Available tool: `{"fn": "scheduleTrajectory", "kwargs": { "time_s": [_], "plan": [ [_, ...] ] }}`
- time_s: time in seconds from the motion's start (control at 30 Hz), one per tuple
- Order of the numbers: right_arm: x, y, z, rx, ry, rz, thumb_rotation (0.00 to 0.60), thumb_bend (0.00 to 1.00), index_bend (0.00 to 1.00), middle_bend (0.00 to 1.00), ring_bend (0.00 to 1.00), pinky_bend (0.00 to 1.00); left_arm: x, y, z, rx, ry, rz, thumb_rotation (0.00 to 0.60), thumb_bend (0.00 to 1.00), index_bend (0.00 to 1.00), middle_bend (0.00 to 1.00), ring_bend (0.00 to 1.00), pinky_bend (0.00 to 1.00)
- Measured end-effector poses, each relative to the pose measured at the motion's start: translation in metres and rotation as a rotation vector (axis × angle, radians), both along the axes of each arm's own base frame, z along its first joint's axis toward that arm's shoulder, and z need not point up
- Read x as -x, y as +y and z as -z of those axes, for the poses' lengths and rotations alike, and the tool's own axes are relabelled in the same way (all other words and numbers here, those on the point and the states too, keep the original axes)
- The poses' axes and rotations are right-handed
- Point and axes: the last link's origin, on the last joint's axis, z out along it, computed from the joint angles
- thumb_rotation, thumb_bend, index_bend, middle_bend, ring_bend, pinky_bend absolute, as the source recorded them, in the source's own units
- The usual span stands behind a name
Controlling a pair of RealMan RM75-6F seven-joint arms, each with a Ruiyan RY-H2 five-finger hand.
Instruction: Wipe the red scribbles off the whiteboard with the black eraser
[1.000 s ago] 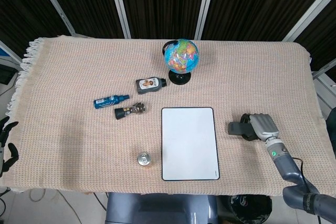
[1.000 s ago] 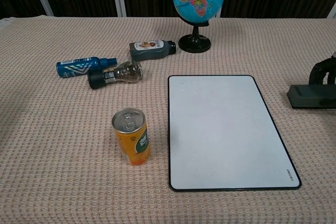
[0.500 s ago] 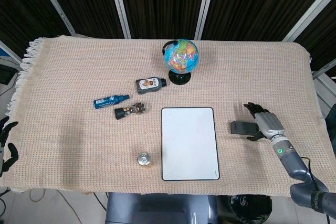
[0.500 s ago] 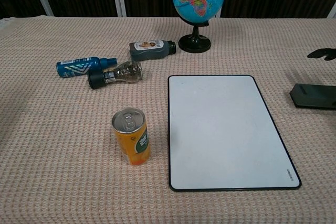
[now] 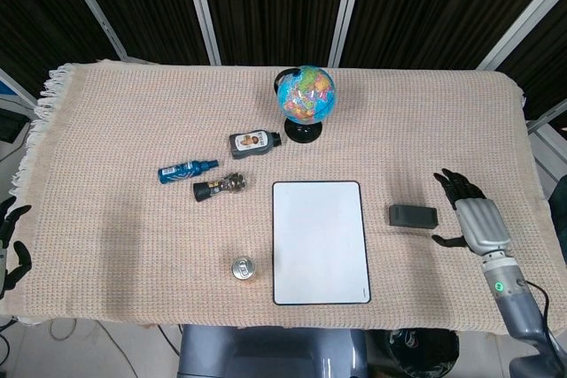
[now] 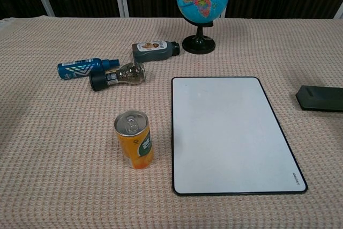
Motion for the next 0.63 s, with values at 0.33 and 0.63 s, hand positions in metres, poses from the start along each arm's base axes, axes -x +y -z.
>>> {"fn": "scheduleTrajectory", "kwargs": {
  "time_s": [0.33, 0.63],
  "plan": [
    [0.004, 0.068, -0.006, 0.107, 0.021, 0.013, 0.600, 0.07, 0.00, 0.00, 0.00, 0.16, -0.001, -0.001, 0.000, -0.003, 0.000, 0.005, 0.600, 0.74, 0.17, 0.04, 0.00, 0.02],
    [0.007, 0.074, -0.011, 0.160, 0.020, 0.016, 0.600, 0.07, 0.00, 0.00, 0.00, 0.16, 0.000, 0.000, -0.001, -0.003, 0.001, 0.006, 0.600, 0.74, 0.17, 0.04, 0.00, 0.02]
  ]
}}
